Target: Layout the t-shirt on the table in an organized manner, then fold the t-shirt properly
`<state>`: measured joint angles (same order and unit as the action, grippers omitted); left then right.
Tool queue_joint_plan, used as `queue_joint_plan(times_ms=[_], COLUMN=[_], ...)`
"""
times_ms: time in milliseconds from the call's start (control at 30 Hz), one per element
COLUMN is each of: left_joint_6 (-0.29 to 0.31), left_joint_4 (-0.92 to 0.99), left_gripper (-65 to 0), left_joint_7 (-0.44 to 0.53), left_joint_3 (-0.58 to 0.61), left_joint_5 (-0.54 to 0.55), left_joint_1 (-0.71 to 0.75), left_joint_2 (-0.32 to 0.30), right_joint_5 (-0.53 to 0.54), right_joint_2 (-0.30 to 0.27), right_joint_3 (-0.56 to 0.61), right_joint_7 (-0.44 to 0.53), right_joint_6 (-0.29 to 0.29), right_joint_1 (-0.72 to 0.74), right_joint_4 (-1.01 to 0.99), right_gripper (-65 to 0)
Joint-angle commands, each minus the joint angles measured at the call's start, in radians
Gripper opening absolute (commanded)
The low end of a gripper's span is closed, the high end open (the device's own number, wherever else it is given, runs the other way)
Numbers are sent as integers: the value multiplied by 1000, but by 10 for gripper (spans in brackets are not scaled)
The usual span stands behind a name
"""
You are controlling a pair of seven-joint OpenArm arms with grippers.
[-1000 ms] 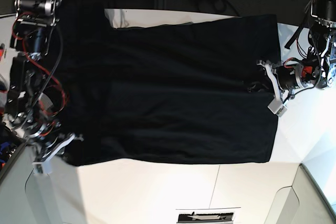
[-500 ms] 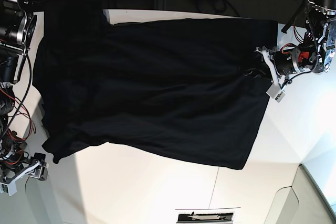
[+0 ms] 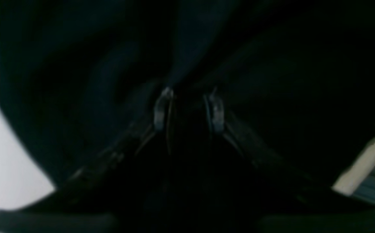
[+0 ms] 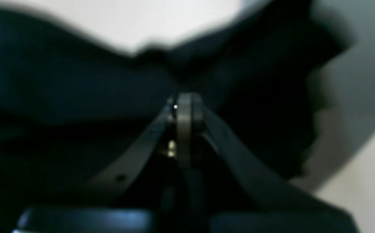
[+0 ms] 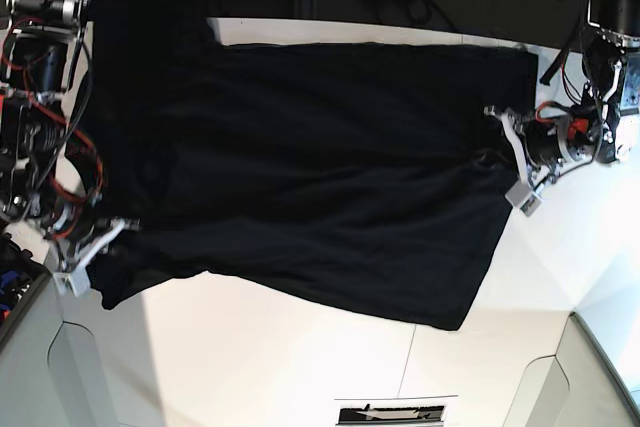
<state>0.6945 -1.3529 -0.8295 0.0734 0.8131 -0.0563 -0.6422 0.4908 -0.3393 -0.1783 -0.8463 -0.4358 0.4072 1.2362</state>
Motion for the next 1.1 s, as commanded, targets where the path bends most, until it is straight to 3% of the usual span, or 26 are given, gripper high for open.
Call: queue_joint_plan(times_ms=[0, 300, 400, 533, 700, 933, 1067], left_joint_6=[4, -40, -40, -105, -122, -292, -303], left_joint_4=[-14, -5, 46, 201, 441, 705, 780], left_gripper=[-469, -469, -469, -470, -519, -637, -637], left_joint_7=[42, 93, 159, 220, 244, 384, 381], left_joint_3=[-10, -9, -9, -9, -9, -8, -8], left_joint_5=[1, -31, -71, -155, -217, -344, -398], left_joint_1=[-52, -269, -294, -370, -521, -659, -668], left_joint_2=[-20, -14, 9, 99, 217, 337, 394], right_joint_5=[10, -1, -1, 0, 37, 47, 47], right_joint_2=[-13, 10, 10, 10, 11, 49, 57], right_joint_3=[-5, -5, -5, -5, -5, -5, -5], right_joint_7=[31, 65, 64, 24, -12, -15, -14], right_joint_6=[-4, -2, -2, -3, -19, -40, -40], right_joint_1=[2, -123, -120, -122, -152, -212, -222], right_joint_4=[17, 17, 17, 17, 17, 17, 17], right_gripper=[-650, -650, -650, -650, -650, -650, -650])
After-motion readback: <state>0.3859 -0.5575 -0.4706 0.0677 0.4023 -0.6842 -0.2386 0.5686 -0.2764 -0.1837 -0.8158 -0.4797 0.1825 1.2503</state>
